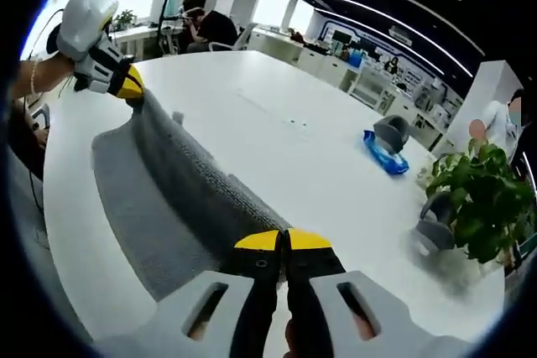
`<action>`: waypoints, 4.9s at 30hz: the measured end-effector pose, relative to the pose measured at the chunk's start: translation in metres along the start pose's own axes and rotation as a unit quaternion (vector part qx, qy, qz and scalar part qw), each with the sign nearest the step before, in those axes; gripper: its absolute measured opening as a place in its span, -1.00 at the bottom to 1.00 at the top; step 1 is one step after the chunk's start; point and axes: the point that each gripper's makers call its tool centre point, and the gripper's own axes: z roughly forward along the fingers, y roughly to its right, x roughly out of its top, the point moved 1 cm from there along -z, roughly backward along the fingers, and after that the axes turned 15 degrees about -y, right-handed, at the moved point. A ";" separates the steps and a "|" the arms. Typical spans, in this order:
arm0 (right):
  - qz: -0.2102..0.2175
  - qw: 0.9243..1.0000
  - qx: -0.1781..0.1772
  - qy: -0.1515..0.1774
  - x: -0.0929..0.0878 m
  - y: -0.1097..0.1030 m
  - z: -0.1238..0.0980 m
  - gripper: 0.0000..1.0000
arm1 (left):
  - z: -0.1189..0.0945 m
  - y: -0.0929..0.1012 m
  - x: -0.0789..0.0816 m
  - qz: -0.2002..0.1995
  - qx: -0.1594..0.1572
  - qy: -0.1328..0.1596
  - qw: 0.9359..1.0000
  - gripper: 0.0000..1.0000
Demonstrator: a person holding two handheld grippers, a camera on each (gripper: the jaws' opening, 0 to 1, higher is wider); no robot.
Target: Fold the towel on the table until its edges align and the towel forms a compact rectangular stack.
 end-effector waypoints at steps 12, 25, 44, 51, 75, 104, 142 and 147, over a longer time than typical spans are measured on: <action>0.017 1.000 -0.013 -0.007 0.000 0.004 0.030 -1.00 | 0.034 -0.002 -0.002 -0.005 0.008 -0.005 1.000 -0.92; 0.006 1.000 -0.026 -0.004 0.004 0.007 0.027 -0.95 | 0.022 -0.020 0.004 -0.014 0.046 0.015 0.999 -0.82; 0.155 0.975 0.126 -0.097 -0.076 -0.073 -0.004 -0.64 | 0.042 0.022 -0.021 -0.037 -0.077 -0.048 0.995 -0.81; 0.132 0.972 0.125 -0.149 -0.093 -0.082 0.004 -0.70 | 0.061 0.035 -0.040 -0.005 -0.096 -0.119 0.988 -0.90; 0.086 0.972 0.122 -0.179 -0.094 -0.087 0.013 -0.78 | 0.063 0.039 -0.034 0.091 -0.164 -0.172 0.967 -0.95; 0.112 0.949 0.125 -0.266 -0.090 -0.078 0.022 -0.85 | 0.063 0.042 -0.040 0.089 -0.162 -0.170 0.968 -0.95; 0.022 0.944 0.145 -0.295 -0.079 -0.064 0.035 -0.86 | 0.009 0.089 -0.094 0.108 -0.139 -0.205 0.963 -0.95; 0.000 0.943 0.147 -0.300 -0.077 -0.063 0.037 -0.86 | -0.001 0.100 -0.103 0.117 -0.131 -0.207 0.963 -0.95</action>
